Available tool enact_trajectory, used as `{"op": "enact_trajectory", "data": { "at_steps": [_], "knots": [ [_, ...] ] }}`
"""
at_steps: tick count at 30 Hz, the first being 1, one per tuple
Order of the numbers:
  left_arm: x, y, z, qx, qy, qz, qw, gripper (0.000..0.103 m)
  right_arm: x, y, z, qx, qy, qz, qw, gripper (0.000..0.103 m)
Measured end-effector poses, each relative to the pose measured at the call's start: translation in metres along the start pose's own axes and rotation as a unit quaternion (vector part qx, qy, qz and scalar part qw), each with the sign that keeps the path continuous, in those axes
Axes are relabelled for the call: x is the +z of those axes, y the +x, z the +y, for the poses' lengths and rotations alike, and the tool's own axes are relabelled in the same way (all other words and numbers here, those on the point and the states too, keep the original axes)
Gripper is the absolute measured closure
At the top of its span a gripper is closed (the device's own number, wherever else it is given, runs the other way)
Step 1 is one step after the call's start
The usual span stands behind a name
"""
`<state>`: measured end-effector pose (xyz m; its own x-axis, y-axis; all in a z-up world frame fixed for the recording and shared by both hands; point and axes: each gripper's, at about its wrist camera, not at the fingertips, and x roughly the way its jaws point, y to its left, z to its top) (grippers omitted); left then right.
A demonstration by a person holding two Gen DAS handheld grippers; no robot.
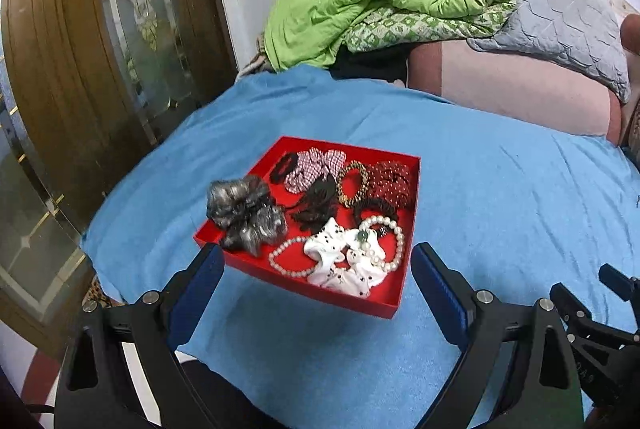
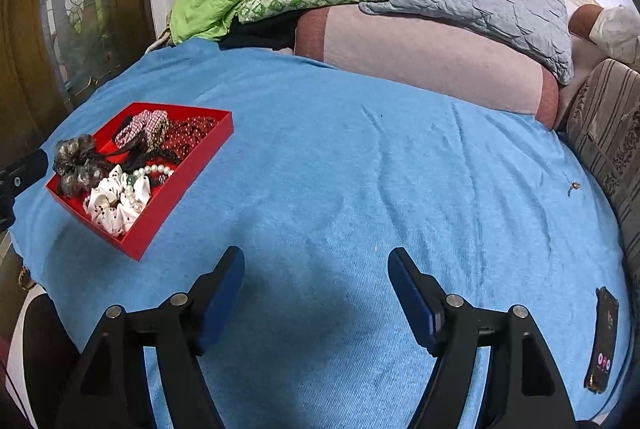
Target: Organize jewelry
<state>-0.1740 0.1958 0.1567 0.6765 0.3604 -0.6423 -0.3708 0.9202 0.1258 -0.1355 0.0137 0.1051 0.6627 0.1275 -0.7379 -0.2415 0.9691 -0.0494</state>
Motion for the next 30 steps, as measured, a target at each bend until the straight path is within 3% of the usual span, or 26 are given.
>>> {"op": "enact_trajectory", "data": {
  "at_steps": [20, 30],
  "knots": [
    [-0.010, 0.010, -0.001, -0.033, 0.018, 0.018, 0.9991, 0.009, -0.008, 0.012, 0.010, -0.001, -0.005, 0.029, 1.000, 0.020],
    [-0.015, 0.015, 0.000, -0.032, 0.023, 0.029, 0.9988, 0.009, -0.009, 0.012, 0.009, -0.002, -0.004, 0.029, 1.000, 0.019]
  ]
}}
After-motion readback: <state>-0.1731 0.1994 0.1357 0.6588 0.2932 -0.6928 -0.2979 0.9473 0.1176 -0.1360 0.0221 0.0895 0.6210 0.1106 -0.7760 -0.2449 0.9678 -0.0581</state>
